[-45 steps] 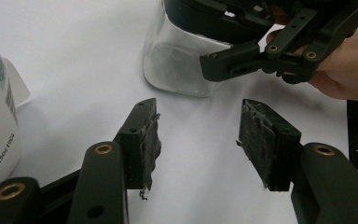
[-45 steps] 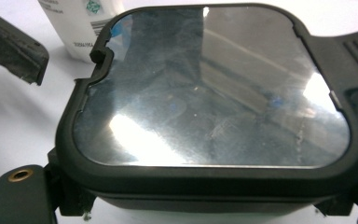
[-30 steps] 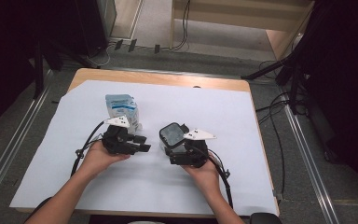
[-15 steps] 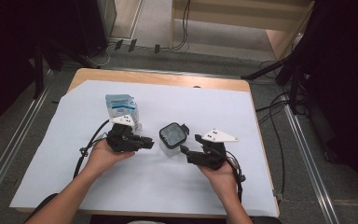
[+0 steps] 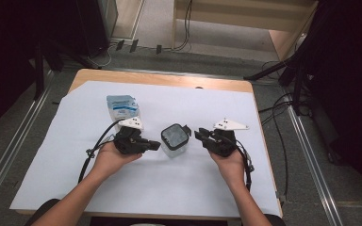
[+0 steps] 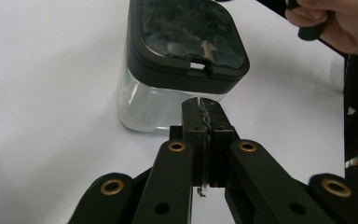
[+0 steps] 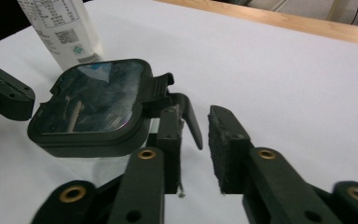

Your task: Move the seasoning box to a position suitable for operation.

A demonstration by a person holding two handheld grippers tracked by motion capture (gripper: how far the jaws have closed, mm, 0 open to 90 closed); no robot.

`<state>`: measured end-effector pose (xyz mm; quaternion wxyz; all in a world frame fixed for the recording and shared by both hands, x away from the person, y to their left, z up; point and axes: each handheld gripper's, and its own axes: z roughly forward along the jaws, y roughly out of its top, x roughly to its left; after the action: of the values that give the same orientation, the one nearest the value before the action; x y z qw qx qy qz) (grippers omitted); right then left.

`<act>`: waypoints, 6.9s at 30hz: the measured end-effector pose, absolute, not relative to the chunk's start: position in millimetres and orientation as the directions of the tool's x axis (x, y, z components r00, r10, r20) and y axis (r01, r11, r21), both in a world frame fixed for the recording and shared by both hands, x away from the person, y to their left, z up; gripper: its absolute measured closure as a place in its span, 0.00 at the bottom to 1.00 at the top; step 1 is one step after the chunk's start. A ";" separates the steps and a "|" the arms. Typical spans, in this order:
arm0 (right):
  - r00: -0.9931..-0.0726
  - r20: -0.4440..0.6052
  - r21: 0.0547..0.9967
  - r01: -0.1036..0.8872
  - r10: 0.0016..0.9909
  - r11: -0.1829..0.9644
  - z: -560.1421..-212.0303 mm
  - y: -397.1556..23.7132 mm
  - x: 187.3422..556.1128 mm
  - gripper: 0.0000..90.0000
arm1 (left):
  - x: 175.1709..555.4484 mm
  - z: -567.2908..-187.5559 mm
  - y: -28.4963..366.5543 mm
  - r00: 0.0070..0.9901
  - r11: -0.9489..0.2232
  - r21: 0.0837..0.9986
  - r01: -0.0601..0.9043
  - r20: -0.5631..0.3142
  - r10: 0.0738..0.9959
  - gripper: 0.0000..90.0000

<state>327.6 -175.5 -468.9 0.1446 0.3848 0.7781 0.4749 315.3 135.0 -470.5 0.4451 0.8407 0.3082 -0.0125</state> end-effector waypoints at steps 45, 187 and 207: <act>-0.683 0.253 0.801 0.545 0.685 0.248 -492.1 -159.5 379.3 1.00 | 319.2 -489.2 124.2 0.766 -0.347 0.746 0.569 -0.327 0.554 1.00; -0.691 0.286 0.764 0.583 0.664 0.276 -480.6 -194.6 330.0 1.00 | 373.3 -483.7 92.7 0.932 -0.508 0.799 0.322 -0.172 0.320 0.16; -0.698 0.280 0.766 0.577 0.659 0.285 -479.8 -195.2 330.0 1.00 | 370.7 -467.8 104.0 0.926 -0.461 0.831 0.311 -0.156 0.345 0.35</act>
<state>330.0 -195.2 -479.8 0.0453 0.3862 0.8002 0.4566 370.7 104.0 -467.8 0.4824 0.8545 0.1919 0.0172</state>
